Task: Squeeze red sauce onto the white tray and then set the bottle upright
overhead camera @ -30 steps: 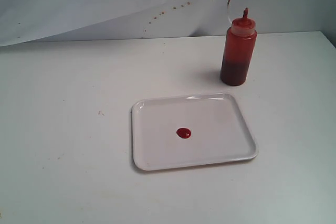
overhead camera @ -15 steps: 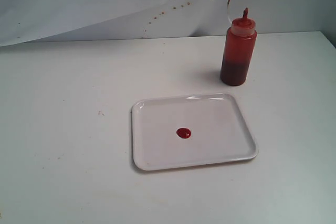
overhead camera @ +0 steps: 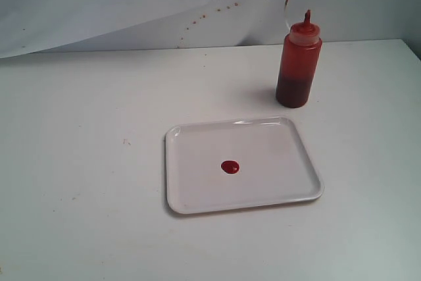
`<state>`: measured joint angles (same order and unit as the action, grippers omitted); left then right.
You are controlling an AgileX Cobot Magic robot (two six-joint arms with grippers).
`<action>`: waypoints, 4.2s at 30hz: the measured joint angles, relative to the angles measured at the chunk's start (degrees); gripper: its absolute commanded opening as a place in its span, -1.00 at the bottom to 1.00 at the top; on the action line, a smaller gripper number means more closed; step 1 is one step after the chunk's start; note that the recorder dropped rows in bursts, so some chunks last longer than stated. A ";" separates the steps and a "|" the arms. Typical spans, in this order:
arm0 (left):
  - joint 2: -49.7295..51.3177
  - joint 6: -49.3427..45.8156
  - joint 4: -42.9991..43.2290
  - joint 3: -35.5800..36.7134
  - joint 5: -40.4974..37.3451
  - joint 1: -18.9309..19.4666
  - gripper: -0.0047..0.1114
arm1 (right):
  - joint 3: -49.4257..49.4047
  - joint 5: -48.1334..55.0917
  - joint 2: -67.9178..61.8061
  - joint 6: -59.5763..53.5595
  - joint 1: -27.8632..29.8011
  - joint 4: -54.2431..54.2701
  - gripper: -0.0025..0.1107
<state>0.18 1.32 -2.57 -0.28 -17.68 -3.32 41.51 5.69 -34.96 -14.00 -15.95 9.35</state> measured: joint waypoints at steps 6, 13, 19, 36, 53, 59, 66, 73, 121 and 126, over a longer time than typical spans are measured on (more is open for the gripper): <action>0.00 -0.34 2.57 0.00 -0.76 0.00 -0.92 | 0.00 0.00 0.00 0.00 0.00 0.00 -0.96; 0.00 -0.40 2.91 0.00 -0.84 0.00 -0.92 | 0.00 0.00 0.00 0.00 0.00 0.00 -0.96; 0.00 -0.40 2.91 0.00 -0.84 0.00 -0.92 | 0.00 0.00 0.00 0.00 0.00 0.00 -0.96; 0.00 -0.40 3.38 0.00 -0.88 3.93 -0.92 | 0.00 0.00 0.00 0.00 0.00 0.00 -0.96; 0.00 -0.40 3.38 0.00 -0.88 3.93 -0.92 | 0.00 0.00 0.00 0.00 0.00 0.00 -0.96; 0.00 -0.40 3.38 0.00 -0.88 3.93 -0.92 | 0.00 0.00 0.00 0.00 0.00 0.00 -0.96; 0.00 -0.40 3.38 0.00 -0.88 3.93 -0.92 | -0.14 0.09 5.39 -0.36 3.21 0.00 -0.96; 0.00 -0.40 3.38 0.00 -0.88 3.93 -0.92 | -0.30 0.38 20.69 -0.36 13.50 -2.45 -0.96; 0.00 -0.40 3.38 0.00 -0.98 3.93 -0.92 | -41.28 9.86 34.70 10.88 16.25 -9.88 -0.96; 0.00 -0.40 3.38 0.00 -0.98 3.93 -0.92 | -41.28 10.09 34.70 10.96 16.25 -9.92 -0.96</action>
<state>0.18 0.92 0.81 -0.28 -18.66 0.61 0.23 15.78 -0.26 -3.04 0.31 -0.57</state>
